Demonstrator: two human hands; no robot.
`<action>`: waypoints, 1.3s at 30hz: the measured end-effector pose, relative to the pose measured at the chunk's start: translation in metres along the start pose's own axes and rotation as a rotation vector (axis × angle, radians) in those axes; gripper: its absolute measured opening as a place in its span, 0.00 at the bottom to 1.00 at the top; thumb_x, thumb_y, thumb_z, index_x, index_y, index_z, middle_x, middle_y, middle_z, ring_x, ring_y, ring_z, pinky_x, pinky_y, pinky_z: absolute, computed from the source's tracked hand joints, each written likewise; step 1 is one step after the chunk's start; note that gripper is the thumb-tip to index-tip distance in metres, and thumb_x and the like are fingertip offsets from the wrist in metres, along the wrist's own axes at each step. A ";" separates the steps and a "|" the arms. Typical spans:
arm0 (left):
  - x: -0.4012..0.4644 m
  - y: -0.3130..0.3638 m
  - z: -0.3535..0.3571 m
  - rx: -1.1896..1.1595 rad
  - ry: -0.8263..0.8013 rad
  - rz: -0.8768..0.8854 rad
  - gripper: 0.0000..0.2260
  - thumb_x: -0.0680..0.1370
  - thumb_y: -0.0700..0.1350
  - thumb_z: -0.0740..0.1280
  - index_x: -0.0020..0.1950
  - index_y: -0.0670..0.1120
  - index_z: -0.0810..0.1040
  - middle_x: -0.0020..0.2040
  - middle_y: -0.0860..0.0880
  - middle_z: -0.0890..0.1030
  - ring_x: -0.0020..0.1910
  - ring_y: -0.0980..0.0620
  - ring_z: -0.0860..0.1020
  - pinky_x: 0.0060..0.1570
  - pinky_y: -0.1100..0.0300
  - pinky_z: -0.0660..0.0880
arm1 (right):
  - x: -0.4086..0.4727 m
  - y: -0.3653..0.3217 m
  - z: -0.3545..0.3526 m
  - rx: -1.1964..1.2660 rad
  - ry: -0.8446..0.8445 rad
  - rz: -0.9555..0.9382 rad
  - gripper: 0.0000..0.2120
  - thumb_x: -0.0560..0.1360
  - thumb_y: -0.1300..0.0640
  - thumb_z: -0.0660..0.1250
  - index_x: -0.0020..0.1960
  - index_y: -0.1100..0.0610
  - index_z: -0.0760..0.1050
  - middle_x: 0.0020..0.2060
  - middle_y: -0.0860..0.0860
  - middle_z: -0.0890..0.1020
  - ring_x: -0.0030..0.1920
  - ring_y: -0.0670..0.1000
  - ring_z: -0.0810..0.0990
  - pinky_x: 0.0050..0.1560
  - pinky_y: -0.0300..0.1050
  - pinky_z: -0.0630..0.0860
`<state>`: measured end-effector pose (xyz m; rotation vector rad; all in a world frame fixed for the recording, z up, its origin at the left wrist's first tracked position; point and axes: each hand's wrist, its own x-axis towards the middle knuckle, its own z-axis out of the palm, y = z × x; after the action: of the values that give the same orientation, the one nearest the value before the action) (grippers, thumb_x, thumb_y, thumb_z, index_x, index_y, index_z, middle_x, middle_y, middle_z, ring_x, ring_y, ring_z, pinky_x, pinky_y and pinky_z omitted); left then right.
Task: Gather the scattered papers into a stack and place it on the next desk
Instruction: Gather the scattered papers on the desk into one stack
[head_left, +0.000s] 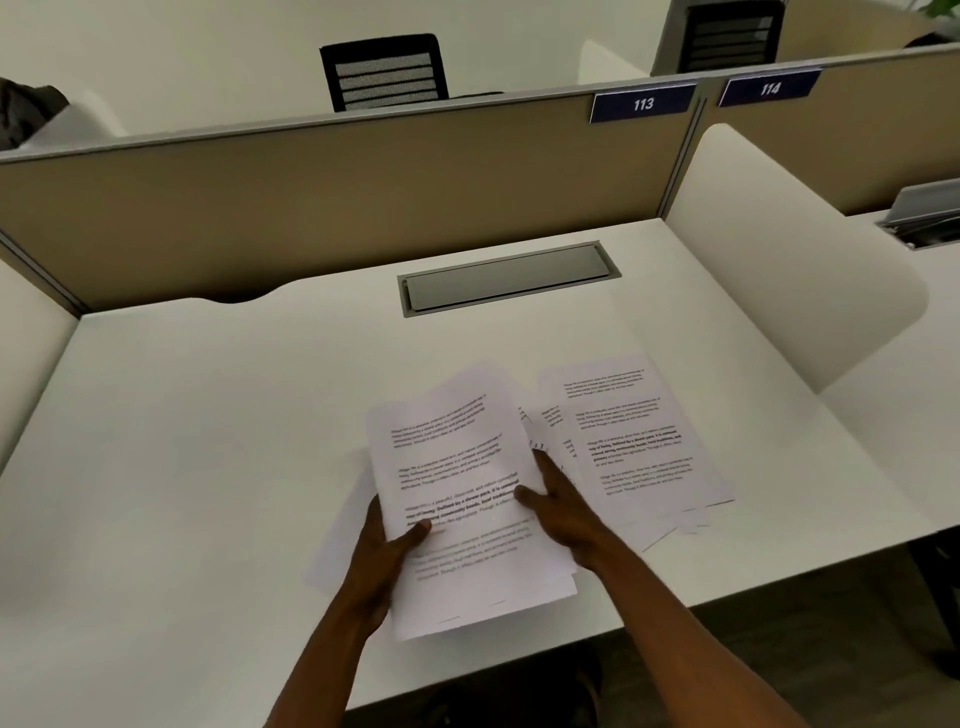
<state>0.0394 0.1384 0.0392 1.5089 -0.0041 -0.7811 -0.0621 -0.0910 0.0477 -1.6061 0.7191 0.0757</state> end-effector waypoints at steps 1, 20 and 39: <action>0.002 -0.001 0.010 0.007 -0.025 -0.008 0.34 0.71 0.46 0.77 0.75 0.56 0.68 0.65 0.51 0.81 0.62 0.49 0.82 0.59 0.46 0.81 | 0.001 0.002 -0.016 0.005 0.018 0.006 0.34 0.81 0.54 0.64 0.80 0.48 0.50 0.79 0.47 0.57 0.77 0.49 0.57 0.76 0.47 0.57; 0.052 -0.018 0.251 0.618 0.095 -0.030 0.22 0.75 0.44 0.69 0.69 0.48 0.70 0.75 0.42 0.63 0.75 0.41 0.60 0.70 0.51 0.64 | 0.037 0.046 -0.211 -0.403 0.483 0.010 0.20 0.73 0.64 0.71 0.65 0.61 0.77 0.62 0.62 0.78 0.57 0.55 0.75 0.60 0.47 0.70; 0.085 -0.011 0.321 0.534 0.281 -0.228 0.39 0.73 0.48 0.71 0.78 0.45 0.54 0.74 0.41 0.63 0.71 0.40 0.67 0.72 0.45 0.59 | 0.048 0.073 -0.226 -0.750 0.451 0.064 0.28 0.76 0.56 0.67 0.73 0.62 0.66 0.67 0.62 0.75 0.66 0.65 0.70 0.64 0.55 0.69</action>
<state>-0.0497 -0.1816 0.0263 2.1468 0.1850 -0.7771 -0.1389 -0.3171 0.0048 -2.3537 1.1807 0.0285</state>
